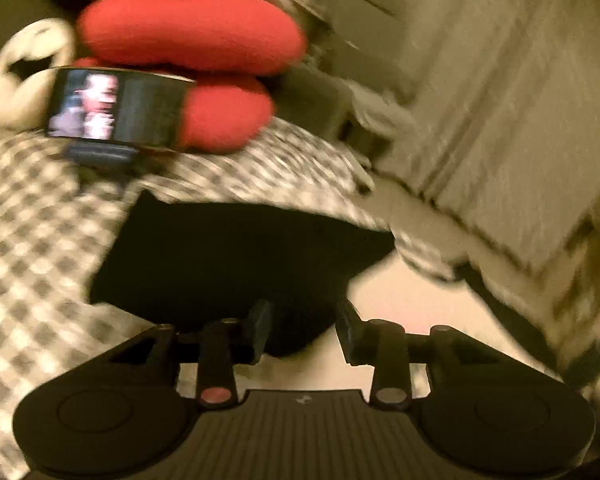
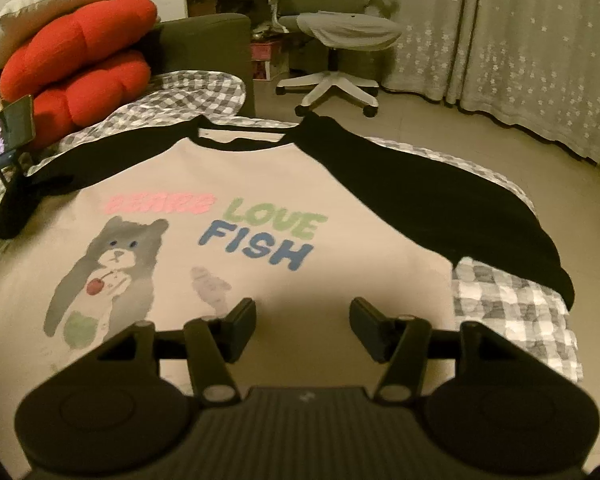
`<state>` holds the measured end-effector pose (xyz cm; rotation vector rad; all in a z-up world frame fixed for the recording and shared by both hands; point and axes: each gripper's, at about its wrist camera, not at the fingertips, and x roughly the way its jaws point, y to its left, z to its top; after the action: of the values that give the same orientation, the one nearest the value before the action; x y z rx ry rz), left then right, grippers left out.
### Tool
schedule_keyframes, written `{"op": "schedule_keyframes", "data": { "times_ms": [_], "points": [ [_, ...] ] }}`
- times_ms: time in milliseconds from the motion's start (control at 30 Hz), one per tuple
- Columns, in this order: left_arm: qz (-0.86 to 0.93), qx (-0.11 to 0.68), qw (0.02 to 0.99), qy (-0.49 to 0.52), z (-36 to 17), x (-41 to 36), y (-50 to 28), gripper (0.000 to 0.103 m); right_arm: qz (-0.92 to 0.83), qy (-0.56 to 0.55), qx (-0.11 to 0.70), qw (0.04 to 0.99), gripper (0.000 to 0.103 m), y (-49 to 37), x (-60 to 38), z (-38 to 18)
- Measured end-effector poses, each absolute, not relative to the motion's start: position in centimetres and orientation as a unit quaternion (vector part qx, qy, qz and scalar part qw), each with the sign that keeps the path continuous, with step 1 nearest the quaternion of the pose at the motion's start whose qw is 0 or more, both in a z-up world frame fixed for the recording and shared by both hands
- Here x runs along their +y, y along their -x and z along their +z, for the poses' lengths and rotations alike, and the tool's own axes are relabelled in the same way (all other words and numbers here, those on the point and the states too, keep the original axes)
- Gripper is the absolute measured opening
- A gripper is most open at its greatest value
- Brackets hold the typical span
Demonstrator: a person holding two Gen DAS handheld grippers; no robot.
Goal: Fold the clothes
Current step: 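Lift the black sleeve and lay it across the shirt body with the left gripper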
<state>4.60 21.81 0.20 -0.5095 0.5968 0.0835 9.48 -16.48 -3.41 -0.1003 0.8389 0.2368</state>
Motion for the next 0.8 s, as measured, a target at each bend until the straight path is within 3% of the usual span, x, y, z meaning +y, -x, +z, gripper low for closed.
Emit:
{"op": "schedule_keyframes", "data": {
  "times_ms": [200, 533, 800],
  "points": [
    [0.085, 0.28, 0.907, 0.303, -0.1, 25.5, -4.3, 0.035, 0.164, -0.002, 0.416, 0.894, 0.055, -9.4, -15.2, -3.2],
    [-0.011, 0.336, 0.919, 0.205, -1.5, 18.0, -5.2, 0.035, 0.241, -0.071, 0.416, 0.874, 0.057, -10.7, -10.5, -1.9],
    [-0.002, 0.35, 0.913, 0.21, -2.2, 18.2, -5.5, 0.035, 0.285, -0.125, 0.436, 0.844, 0.057, -13.1, -6.1, -3.0]
  ]
}}
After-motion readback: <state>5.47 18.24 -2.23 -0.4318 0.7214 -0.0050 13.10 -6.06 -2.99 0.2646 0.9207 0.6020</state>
